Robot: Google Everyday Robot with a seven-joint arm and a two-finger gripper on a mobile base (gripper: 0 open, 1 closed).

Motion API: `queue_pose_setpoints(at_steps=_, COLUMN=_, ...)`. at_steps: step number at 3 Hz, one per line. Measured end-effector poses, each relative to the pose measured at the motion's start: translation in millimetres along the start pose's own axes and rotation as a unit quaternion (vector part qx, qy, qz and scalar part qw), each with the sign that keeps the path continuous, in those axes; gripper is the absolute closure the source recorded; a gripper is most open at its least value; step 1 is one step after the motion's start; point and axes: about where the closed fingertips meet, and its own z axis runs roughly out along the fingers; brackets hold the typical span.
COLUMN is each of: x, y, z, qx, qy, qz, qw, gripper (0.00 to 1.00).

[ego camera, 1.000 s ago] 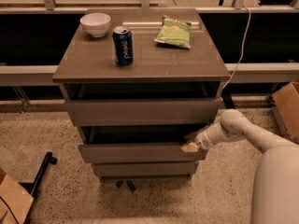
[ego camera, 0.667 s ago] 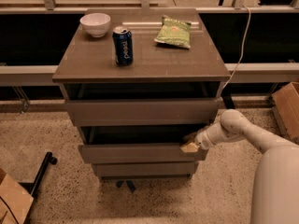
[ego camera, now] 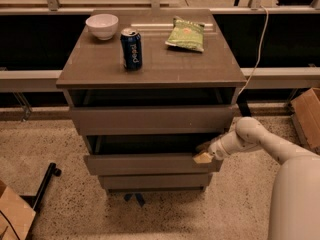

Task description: Open middle drawer

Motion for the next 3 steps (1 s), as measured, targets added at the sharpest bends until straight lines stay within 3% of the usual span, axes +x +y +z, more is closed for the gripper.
queue_pose_setpoints(at_steps=1, x=14.9, y=13.6, z=2.2, qx=-0.018, qy=0.019, qz=0.020, qw=0.9995, gripper=0.20)
queue_pose_setpoints(at_steps=2, x=15.0, y=13.7, z=2.1, qx=-0.018, qy=0.019, qz=0.020, qw=0.9994, gripper=0.00)
queue_pose_setpoints(at_steps=3, x=42.2, y=47.9, z=-3.1, qx=-0.042, qy=0.043, qz=0.065, qw=0.9961, gripper=0.00)
